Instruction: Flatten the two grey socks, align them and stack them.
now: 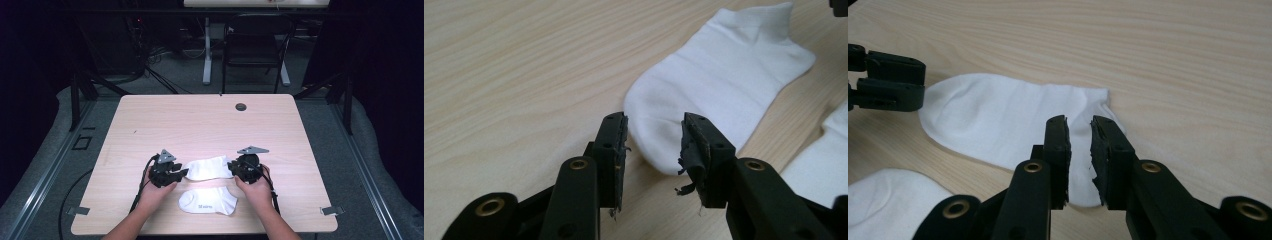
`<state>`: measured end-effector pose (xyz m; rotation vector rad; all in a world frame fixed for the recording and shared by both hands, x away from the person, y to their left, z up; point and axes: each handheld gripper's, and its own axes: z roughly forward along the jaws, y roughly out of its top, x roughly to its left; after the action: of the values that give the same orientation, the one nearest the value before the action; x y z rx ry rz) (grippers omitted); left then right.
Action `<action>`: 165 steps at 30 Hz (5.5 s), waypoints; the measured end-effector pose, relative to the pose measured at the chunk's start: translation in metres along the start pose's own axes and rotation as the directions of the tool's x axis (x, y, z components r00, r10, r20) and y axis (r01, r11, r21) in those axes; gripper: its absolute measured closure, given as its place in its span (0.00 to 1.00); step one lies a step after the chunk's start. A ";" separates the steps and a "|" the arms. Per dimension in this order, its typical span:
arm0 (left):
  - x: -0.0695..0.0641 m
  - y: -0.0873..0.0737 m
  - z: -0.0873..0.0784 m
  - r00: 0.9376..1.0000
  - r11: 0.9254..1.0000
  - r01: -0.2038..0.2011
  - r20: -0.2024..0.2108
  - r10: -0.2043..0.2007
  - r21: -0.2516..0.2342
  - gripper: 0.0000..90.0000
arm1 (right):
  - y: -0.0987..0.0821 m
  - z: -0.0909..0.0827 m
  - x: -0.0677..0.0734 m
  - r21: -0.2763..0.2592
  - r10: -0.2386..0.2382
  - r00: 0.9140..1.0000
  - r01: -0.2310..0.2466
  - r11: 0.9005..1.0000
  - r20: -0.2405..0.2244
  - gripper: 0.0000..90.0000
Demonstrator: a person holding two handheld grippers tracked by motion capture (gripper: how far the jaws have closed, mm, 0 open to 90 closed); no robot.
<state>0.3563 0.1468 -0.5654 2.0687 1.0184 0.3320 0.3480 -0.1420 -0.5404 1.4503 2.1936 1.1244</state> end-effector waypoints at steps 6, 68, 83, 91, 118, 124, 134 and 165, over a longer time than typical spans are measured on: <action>-0.008 0.003 0.004 0.999 1.000 -0.028 0.017 0.028 0.005 0.68 | 0.004 0.007 0.007 0.006 -0.031 0.999 0.031 0.999 -0.024 0.86; 0.008 -0.020 0.004 0.999 0.999 -0.031 0.020 0.030 0.014 0.64 | -0.018 0.013 -0.001 0.018 0.001 0.999 -0.001 1.000 -0.037 0.84; 0.007 -0.018 0.004 0.999 0.999 -0.032 0.016 0.031 0.030 0.63 | -0.024 0.021 -0.020 0.052 0.040 0.999 -0.041 0.998 0.017 0.82; 0.007 -0.012 0.003 1.000 1.000 -0.016 0.022 0.015 0.025 0.62 | -0.022 0.017 -0.025 0.018 0.052 0.998 -0.052 0.998 0.020 0.72; 0.004 -0.010 0.011 1.000 0.999 -0.001 0.014 0.000 0.052 0.97 | -0.023 0.029 -0.023 0.060 0.003 1.000 -0.002 0.998 -0.028 0.95; 0.005 -0.010 0.010 1.000 0.999 0.009 0.020 -0.010 0.054 1.00 | -0.022 0.028 -0.023 0.055 0.017 0.999 -0.015 0.998 -0.041 0.95; 0.007 -0.008 0.004 0.999 0.999 0.027 0.031 -0.028 0.028 1.00 | -0.019 0.018 -0.021 0.027 0.025 0.997 -0.024 0.999 -0.066 0.95; -0.003 0.001 0.026 1.000 0.999 -0.023 0.005 0.023 0.032 0.82 | -0.020 0.020 -0.022 0.037 0.026 0.998 -0.023 0.999 -0.066 0.95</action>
<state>0.3688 0.1303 -0.5815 2.1103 1.0035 0.3250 0.3570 -0.1562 -0.5717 1.4788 2.2580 1.1625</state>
